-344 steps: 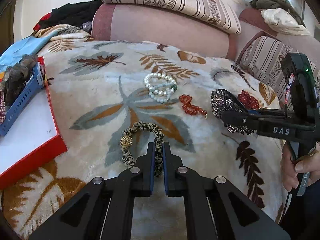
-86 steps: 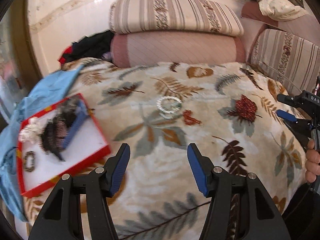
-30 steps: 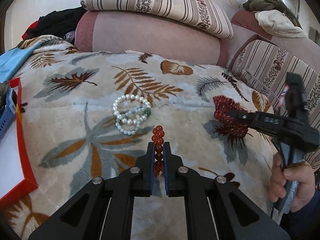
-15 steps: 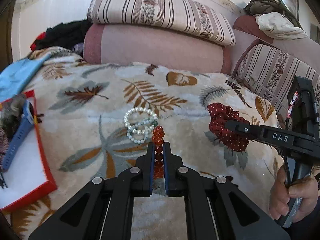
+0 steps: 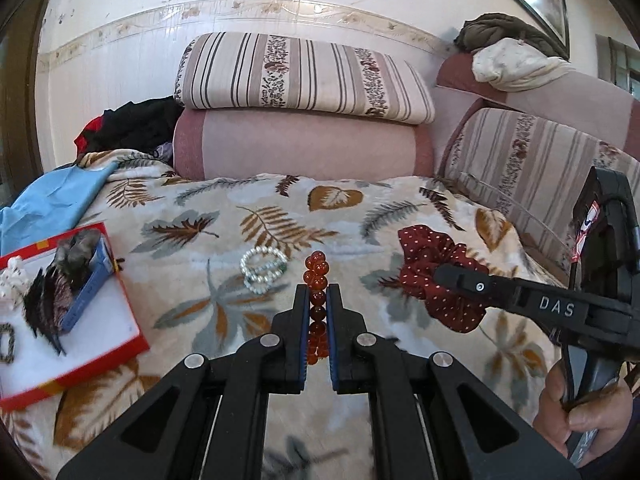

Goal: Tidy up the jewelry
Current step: 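Carry the bead bracelet and polka-dot bow over the red box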

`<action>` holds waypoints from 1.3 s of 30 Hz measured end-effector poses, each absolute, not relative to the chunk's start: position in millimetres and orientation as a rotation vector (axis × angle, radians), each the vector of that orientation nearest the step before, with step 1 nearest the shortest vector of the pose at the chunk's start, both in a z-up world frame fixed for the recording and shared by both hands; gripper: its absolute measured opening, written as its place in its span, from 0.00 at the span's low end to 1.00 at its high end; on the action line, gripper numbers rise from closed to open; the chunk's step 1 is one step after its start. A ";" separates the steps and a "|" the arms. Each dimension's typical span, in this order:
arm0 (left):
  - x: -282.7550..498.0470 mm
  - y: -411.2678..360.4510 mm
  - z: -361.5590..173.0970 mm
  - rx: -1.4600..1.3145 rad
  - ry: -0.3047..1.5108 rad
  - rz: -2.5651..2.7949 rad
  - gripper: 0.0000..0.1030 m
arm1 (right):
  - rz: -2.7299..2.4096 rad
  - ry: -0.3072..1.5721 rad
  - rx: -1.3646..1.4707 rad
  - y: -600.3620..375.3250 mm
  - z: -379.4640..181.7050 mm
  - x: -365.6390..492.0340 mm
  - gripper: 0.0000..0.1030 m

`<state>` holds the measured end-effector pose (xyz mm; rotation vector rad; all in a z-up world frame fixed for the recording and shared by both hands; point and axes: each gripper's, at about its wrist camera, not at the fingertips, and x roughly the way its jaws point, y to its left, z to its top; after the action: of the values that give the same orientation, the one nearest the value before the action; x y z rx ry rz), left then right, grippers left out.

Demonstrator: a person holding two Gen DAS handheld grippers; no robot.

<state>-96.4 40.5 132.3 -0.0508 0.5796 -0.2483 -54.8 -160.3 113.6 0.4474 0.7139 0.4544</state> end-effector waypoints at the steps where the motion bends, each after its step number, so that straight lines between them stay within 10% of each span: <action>1: -101.0 38.4 131.8 -0.046 0.582 -0.248 0.07 | 0.461 0.715 0.447 -159.8 113.3 -61.1 0.18; 39: -93.0 65.1 81.8 -0.010 0.663 -0.121 0.07 | 0.562 0.822 0.392 -126.7 77.1 -76.1 0.18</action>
<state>-93.0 65.1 81.8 -0.0098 0.6626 -0.1213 -76.1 -126.7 77.1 0.3919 0.8216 0.5623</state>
